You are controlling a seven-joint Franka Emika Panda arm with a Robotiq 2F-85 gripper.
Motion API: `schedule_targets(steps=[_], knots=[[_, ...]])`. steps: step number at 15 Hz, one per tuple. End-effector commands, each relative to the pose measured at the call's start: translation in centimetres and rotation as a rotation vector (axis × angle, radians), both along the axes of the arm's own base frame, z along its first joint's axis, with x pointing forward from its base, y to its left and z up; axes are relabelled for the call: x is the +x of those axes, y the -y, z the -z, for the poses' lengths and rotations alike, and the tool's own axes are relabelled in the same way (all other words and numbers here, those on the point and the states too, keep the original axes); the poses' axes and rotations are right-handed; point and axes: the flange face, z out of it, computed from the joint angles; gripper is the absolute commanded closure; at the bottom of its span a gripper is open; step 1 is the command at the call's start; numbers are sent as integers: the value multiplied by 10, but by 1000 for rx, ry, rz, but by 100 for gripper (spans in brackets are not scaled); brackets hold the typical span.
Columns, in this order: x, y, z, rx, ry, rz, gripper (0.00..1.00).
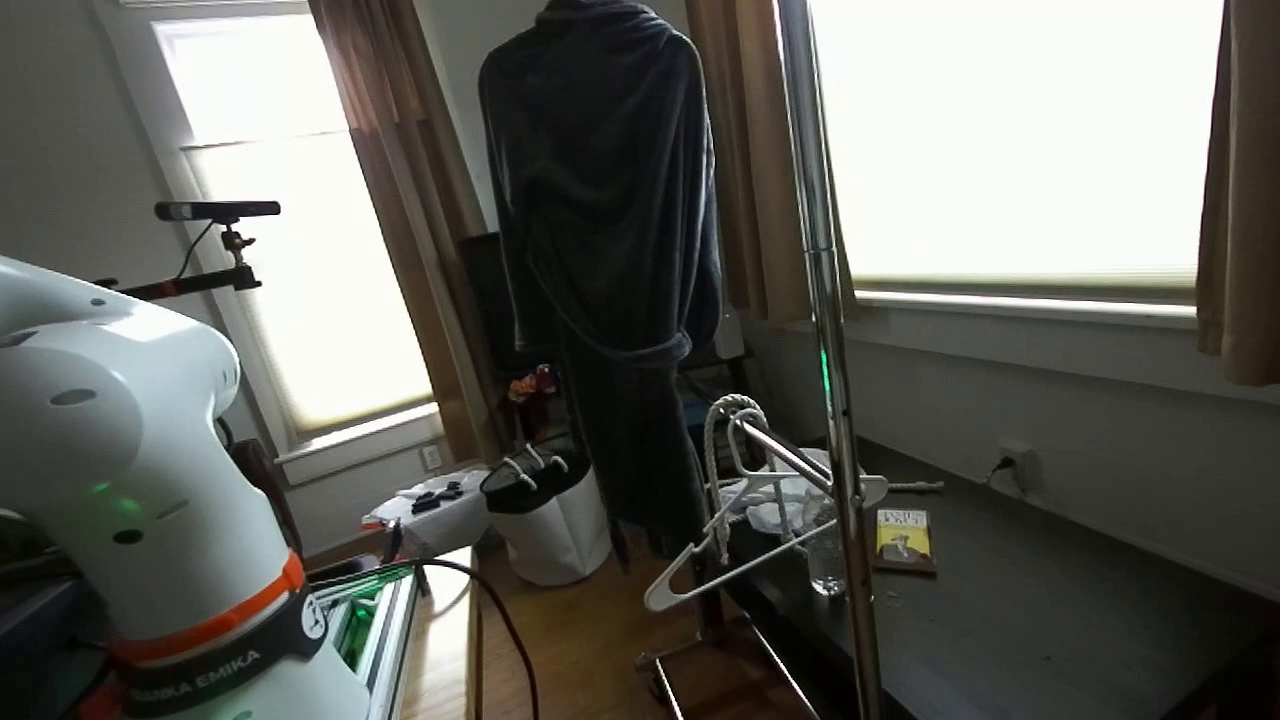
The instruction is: Move the black hanger to the top rail.
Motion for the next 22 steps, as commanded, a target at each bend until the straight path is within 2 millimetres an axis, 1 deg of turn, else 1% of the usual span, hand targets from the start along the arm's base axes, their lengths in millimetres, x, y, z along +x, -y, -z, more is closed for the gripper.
schedule_targets(steps=[1, 4, 8, 9, 12, 15, 16, 19, 22], knots=[[2, 11, 26, -55, -134, 82, 0], [9, 9, 26, -28, -170, 61, 0], [14, 6, 12, -43, -283, 17, 0], [13, 7, 21, -42, -225, 36, 0], [13, 6, 12, -48, -259, 27, 0], [16, 6, 12, -49, -264, 27, 0], [15, 2, 12, -21, -265, 16, 0], [17, -13, -7, 117, -250, -73, 0], [20, -19, -32, 238, -226, -113, 0]])
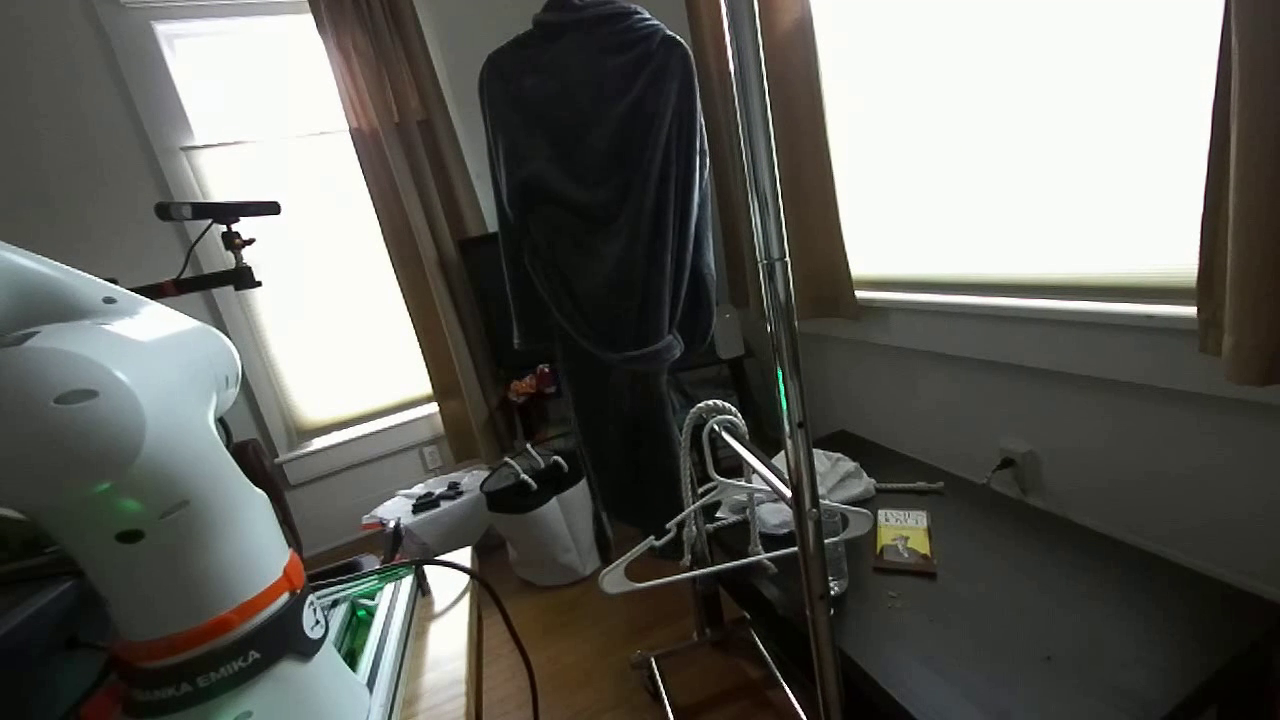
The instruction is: Move the black hanger to the top rail.
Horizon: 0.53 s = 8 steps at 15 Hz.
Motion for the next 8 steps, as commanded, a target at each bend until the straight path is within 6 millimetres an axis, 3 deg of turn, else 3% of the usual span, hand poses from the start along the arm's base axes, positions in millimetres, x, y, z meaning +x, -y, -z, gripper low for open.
schedule_targets(steps=[1, 4, 8], knots=[[5, -4, -29, 137, 13, -32, 0], [-2, 6, -37, 97, -21, -4, 0], [-55, 49, -31, 2, 13, 105, 0]])
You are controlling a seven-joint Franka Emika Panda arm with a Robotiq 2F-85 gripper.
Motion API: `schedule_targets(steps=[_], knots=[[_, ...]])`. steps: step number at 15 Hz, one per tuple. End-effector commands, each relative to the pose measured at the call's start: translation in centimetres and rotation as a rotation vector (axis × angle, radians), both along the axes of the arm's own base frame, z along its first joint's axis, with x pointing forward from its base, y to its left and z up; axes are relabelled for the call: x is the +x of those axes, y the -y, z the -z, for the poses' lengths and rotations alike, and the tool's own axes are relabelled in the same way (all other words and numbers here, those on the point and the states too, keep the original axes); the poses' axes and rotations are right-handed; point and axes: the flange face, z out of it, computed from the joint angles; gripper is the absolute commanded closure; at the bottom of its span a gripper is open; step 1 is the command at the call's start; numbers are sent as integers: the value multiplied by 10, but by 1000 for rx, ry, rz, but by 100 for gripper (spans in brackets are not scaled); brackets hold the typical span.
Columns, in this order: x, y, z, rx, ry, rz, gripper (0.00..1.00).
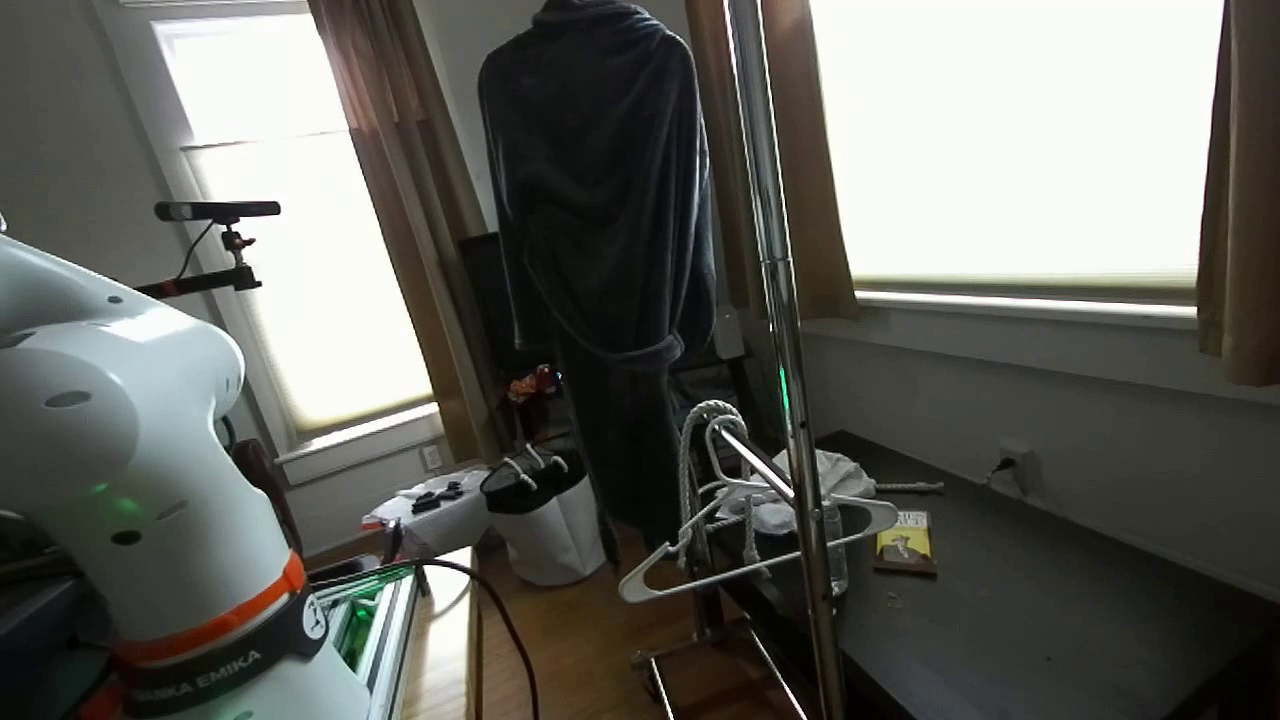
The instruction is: Move the black hanger to the top rail.
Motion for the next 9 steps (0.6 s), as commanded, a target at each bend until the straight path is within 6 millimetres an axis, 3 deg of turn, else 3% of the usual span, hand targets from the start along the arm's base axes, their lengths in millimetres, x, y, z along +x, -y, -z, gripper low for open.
schedule_targets(steps=[1, 4, 7, 8, 9], knots=[[-60, 38, 12, -74, -10, 97, 0], [-89, 61, 43, -137, -92, 156, 0], [-99, 69, 79, -179, -190, 173, 0], [-91, 68, 52, -144, -144, 157, 0], [-93, 69, 58, -145, -151, 160, 0]])
